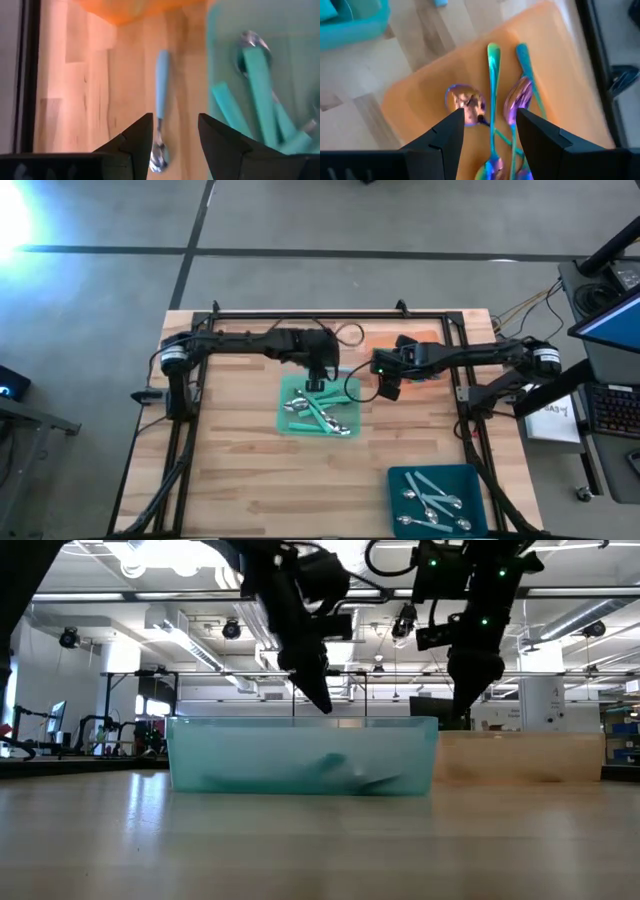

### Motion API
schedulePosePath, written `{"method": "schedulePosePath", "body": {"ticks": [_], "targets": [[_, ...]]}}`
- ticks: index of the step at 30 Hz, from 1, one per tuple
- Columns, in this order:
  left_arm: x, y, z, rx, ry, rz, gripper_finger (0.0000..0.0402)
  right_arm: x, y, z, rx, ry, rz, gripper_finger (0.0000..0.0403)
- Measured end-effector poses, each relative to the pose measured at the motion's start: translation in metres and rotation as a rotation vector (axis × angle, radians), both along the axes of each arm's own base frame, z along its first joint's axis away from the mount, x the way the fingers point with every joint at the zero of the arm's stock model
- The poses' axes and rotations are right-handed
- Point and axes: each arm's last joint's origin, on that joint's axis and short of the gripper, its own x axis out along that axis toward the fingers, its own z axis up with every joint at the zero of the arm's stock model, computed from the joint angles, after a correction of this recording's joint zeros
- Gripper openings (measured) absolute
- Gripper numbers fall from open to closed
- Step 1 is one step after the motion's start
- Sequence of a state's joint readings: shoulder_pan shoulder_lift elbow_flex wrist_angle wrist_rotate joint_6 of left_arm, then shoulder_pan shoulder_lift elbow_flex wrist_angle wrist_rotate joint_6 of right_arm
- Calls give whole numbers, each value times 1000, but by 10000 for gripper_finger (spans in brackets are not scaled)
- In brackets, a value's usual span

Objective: Sort silverware by color (type)
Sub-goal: Put the blue spoon into the blue bin

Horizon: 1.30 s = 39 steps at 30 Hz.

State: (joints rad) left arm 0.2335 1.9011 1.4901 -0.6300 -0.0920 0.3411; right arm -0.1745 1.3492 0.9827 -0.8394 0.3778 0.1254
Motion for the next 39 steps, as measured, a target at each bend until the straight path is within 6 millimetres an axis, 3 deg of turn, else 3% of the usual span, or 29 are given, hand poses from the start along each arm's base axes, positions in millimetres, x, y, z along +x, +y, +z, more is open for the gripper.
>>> {"method": "schedulePosePath", "body": {"ticks": [7,21,32,39], "targets": [[-2,27,-18,-29,-103,-5,141,-13,3,-6,36,-40,-75,171],[-22,57,-51,-235,-153,-49,141,-12,2,-7,35,-73,-88,171],[-13,68,-94,-248,-68,-85,141,-10,2,-6,33,-85,-86,171],[-14,76,-98,-119,-22,-57,141,-11,2,-6,33,-84,-86,171]]}}
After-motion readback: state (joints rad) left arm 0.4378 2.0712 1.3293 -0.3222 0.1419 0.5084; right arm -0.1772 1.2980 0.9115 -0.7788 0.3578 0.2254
